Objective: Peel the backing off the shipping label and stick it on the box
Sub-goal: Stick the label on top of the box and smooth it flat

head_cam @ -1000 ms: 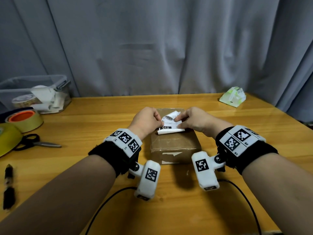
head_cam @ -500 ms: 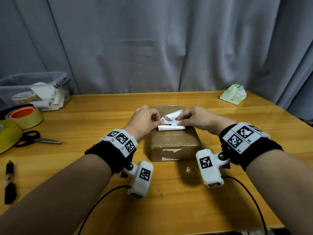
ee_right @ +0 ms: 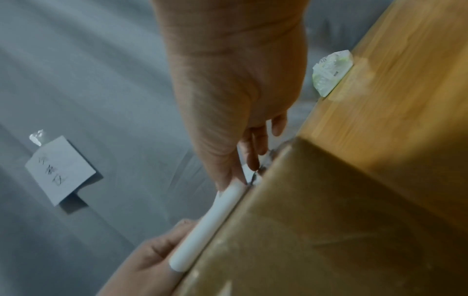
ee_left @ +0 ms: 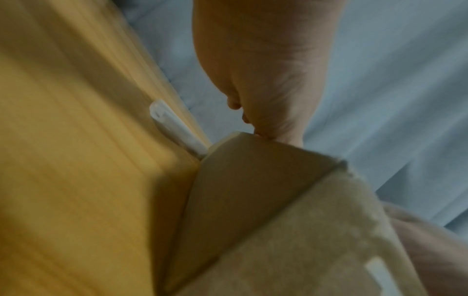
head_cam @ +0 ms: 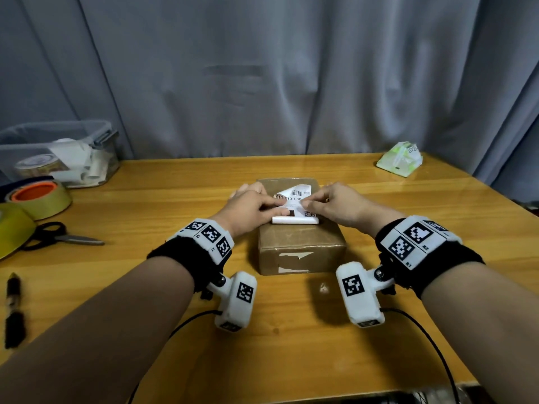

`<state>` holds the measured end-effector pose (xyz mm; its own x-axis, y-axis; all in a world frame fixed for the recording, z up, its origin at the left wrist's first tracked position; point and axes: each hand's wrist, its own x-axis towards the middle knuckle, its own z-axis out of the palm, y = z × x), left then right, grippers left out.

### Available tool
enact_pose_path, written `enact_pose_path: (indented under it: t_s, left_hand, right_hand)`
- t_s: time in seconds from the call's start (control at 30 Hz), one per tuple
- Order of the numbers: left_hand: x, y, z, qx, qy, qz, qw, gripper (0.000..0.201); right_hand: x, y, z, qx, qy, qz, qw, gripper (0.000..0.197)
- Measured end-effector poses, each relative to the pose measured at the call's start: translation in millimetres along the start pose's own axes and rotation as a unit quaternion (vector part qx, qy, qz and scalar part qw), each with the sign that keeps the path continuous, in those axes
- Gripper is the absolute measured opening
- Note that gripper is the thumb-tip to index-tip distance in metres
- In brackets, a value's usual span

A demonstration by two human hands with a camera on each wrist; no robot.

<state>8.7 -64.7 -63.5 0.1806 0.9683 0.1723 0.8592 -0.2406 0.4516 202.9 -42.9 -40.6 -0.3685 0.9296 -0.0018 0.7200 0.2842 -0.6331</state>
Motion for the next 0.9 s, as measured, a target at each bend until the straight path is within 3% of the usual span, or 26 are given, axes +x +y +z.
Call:
enact_pose_path:
  t_s: [0.1,0.2,0.37,0.5,0.63,0.9]
  left_hand:
    - [-3,4,-1,0.039,-0.005,-0.002,0.999,0.042]
    - [-7,4,-3,0.05,-0.023,0.009,0.998,0.041]
    - [-18,-7,-8,0.084,-0.058,-0.01,0.995,0.043]
    - [-20,-4,-5,0.103,-0.06,-0.019,0.993,0.045]
    - [-22,-7,-1,0.034,-0.076,-0.053,0.995,0.042]
    - [-21,-11,9,-0.025,-0.098,-0.079,0.992,0.039]
  right_hand:
    - [0,0,7,-0.077,-0.031,-0.066,0.994,0.027]
    - [-2,2,11,-0.04,-0.071,-0.106,0.991,0.031]
    - [-11,20,-6,0.002,-0.088,-0.056,0.995,0.037]
    - [-11,13,-4,-0.076,-0.11,-0.04,0.99,0.05]
    - [-19,3,4,-0.12,-0.124,-0.061,0.983,0.064]
    - [-46,-4,4,-0.086,-0.13,-0.094,0.983,0.055]
